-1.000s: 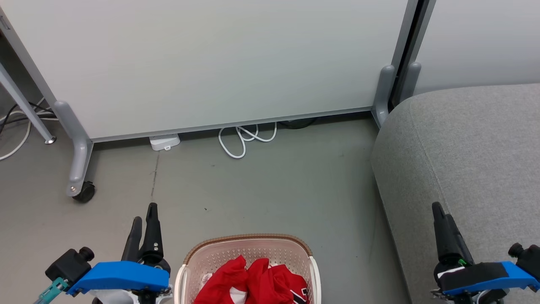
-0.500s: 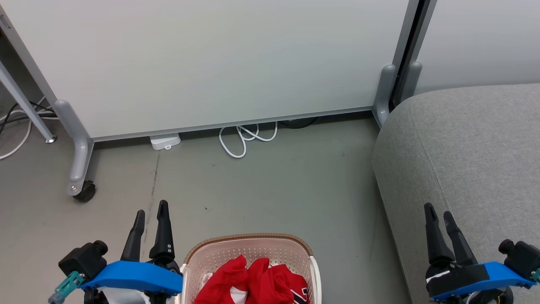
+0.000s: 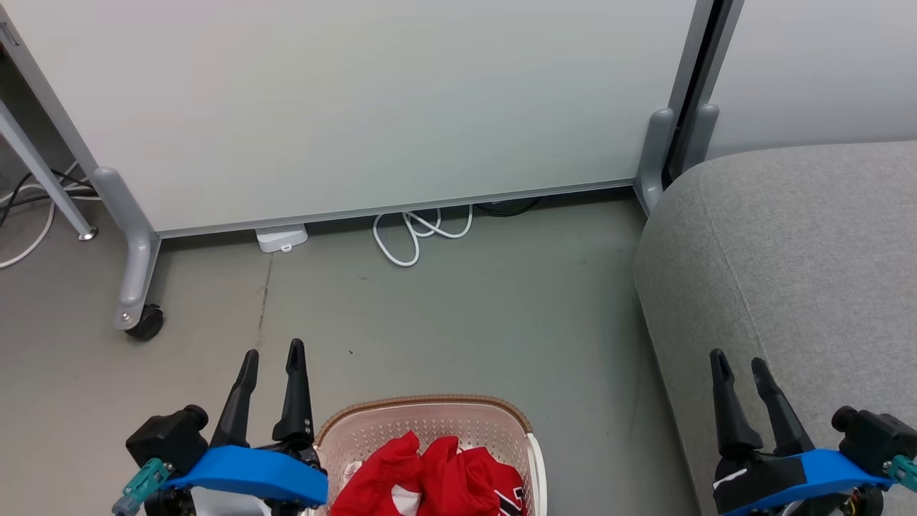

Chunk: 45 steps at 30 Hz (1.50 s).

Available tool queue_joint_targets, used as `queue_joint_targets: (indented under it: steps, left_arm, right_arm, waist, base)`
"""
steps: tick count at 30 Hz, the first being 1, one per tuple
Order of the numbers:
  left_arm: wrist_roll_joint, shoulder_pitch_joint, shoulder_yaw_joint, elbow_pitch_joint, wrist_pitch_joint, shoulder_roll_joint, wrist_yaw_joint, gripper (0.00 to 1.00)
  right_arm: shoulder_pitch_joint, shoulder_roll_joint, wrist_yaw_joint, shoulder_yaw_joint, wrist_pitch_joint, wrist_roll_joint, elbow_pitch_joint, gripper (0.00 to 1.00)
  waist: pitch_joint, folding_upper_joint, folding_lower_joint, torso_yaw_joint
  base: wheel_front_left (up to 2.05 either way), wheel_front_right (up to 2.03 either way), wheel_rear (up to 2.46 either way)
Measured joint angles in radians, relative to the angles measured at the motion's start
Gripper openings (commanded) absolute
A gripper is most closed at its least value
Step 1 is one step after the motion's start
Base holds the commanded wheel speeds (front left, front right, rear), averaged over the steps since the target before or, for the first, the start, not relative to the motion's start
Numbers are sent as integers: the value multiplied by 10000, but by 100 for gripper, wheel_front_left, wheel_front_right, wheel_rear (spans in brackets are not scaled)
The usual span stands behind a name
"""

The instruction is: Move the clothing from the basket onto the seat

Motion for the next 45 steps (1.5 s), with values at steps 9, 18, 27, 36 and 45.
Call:
queue_joint_targets:
  steps: [9,18,27,36,45]
  left_arm:
    - [688,-35,-194,121,-247,-4,-119,100]
    - [1350,-75,-249,242,-439,-10,-173,100]
    - [2105,-152,-290,295,-660,-21,-207,100]
    - [2771,-156,-322,372,-840,-40,-219,100]
    - [3060,-156,-305,408,-1012,-54,-219,100]
  right_arm:
    - [7,-10,0,6,-150,-930,-46,100]
    - [26,-19,2,15,-351,-1737,-104,100]
    - [59,-33,2,12,-564,-2596,-130,100]
    - [121,-42,4,19,-757,-3285,-178,100]
    - [129,-52,4,44,-924,-3847,-207,100]
  waist:
    - [9,0,0,68]
    - [8,0,0,80]
    - [44,0,0,80]
    - [43,0,0,116]
    - [89,0,0,132]
  base:
    - [0,0,0]
    - [0,0,0]
    - [0,0,0]
    - [0,0,0]
    - [0,0,0]
